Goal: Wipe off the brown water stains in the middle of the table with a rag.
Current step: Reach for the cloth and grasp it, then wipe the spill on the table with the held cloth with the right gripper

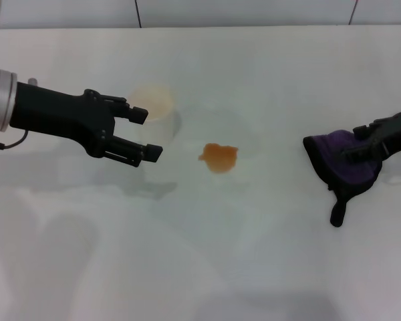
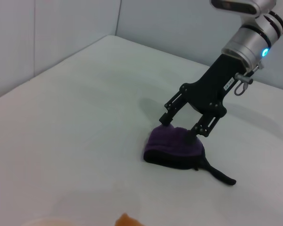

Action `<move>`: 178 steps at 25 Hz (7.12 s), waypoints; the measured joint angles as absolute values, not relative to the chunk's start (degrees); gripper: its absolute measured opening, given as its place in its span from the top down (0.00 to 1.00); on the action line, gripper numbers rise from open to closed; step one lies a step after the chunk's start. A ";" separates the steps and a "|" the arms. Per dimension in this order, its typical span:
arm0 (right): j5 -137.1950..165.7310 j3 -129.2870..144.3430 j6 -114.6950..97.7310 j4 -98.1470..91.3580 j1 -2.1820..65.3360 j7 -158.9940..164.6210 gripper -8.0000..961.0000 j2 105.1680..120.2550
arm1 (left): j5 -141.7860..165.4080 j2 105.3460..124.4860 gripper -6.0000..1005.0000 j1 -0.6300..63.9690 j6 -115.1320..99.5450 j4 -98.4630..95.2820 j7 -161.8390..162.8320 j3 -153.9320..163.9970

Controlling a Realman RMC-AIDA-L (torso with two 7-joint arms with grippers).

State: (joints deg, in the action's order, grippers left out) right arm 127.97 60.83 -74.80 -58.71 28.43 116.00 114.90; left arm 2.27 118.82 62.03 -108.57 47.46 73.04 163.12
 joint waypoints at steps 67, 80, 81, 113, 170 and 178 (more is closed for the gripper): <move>125.34 80.07 -77.62 -57.57 44.52 124.94 0.89 115.57 | 2.10 118.91 0.12 62.28 -108.27 47.37 72.17 163.12; 122.29 86.82 -74.90 -49.03 51.89 124.98 0.89 116.02 | 1.98 119.00 0.12 62.93 -108.10 47.37 72.16 163.12; 122.14 87.07 -74.57 -48.48 52.17 124.87 0.89 116.05 | 1.96 119.01 0.12 63.01 -108.08 47.36 72.16 163.12; 118.94 95.90 -66.28 -42.62 56.25 124.53 0.89 116.19 | 1.05 119.00 0.12 63.01 -107.25 45.98 72.40 163.13; 118.98 92.38 -66.94 -41.78 53.38 124.40 0.89 115.78 | -0.18 119.09 0.12 61.95 -105.17 42.86 72.16 163.03; 119.06 92.37 -63.37 -40.63 53.37 124.35 0.89 115.64 | -1.23 119.09 0.12 61.86 -105.11 42.89 72.16 163.03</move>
State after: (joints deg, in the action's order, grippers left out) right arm 119.06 92.37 -63.37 -40.63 53.37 124.35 115.64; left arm -1.23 119.09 61.86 -105.11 42.89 72.15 163.03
